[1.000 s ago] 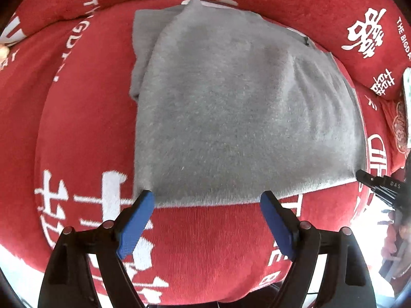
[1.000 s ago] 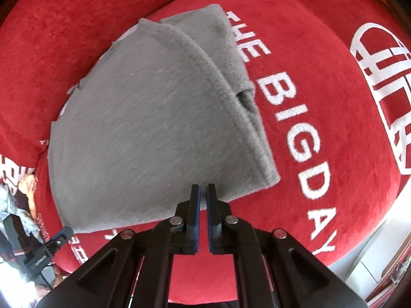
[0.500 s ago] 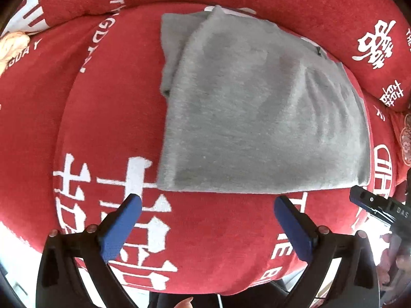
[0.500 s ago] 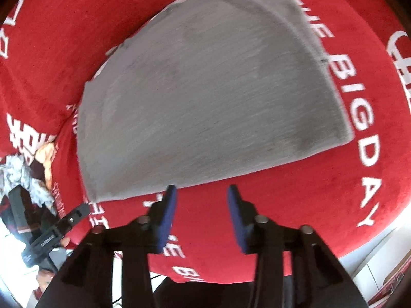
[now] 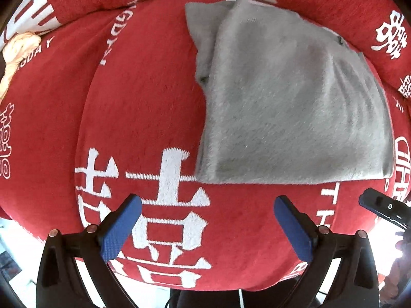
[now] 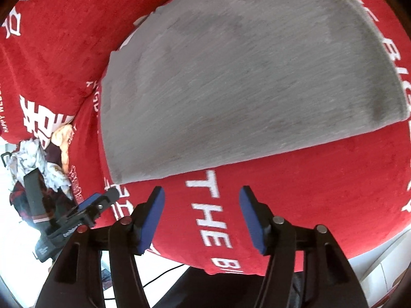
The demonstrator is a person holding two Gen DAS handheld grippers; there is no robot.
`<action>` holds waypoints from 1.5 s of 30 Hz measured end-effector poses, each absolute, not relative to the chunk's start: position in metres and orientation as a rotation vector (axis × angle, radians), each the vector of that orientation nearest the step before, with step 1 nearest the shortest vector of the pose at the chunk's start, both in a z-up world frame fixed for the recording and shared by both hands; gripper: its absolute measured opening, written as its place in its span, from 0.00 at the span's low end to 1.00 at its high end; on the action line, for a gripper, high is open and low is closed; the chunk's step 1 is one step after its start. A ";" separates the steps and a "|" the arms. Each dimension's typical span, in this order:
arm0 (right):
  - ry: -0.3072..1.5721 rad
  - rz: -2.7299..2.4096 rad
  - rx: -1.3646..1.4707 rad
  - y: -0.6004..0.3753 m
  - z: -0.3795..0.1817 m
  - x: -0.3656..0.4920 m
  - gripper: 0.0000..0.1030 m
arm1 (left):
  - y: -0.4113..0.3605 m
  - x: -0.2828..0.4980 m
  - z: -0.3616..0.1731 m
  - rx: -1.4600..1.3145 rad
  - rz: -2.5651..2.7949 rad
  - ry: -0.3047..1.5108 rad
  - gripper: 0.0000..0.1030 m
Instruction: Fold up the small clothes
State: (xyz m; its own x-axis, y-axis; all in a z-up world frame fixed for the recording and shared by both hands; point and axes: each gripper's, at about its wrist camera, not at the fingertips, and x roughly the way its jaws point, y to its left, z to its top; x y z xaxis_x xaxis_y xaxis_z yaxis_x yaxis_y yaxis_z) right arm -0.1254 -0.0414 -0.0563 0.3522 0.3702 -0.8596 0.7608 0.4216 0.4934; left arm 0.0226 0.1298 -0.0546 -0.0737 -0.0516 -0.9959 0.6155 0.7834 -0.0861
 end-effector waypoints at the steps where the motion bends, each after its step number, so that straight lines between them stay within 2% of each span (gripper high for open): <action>1: 1.252 -0.342 1.179 -0.039 -0.057 -0.123 0.62 | 0.133 0.023 -0.057 0.473 -0.578 1.565 1.00; 11: 1.241 -0.310 1.287 -0.023 -0.071 -0.109 0.62 | 0.152 0.036 -0.062 0.439 -0.570 1.591 1.00; 21: 1.125 -0.234 1.506 -0.007 -0.101 -0.098 0.62 | 0.156 0.063 -0.076 0.407 -0.591 1.619 1.00; 26: 1.041 -0.212 1.606 -0.001 -0.112 -0.095 0.62 | 0.170 0.078 -0.078 0.296 -0.623 1.673 1.00; 38: 0.830 -0.222 1.774 0.004 -0.127 -0.083 0.62 | 0.179 0.111 -0.071 0.039 -0.693 1.677 1.00; 45: 0.790 -0.209 1.799 0.004 -0.130 -0.068 0.64 | 0.180 0.112 -0.071 -0.016 -0.688 1.679 1.00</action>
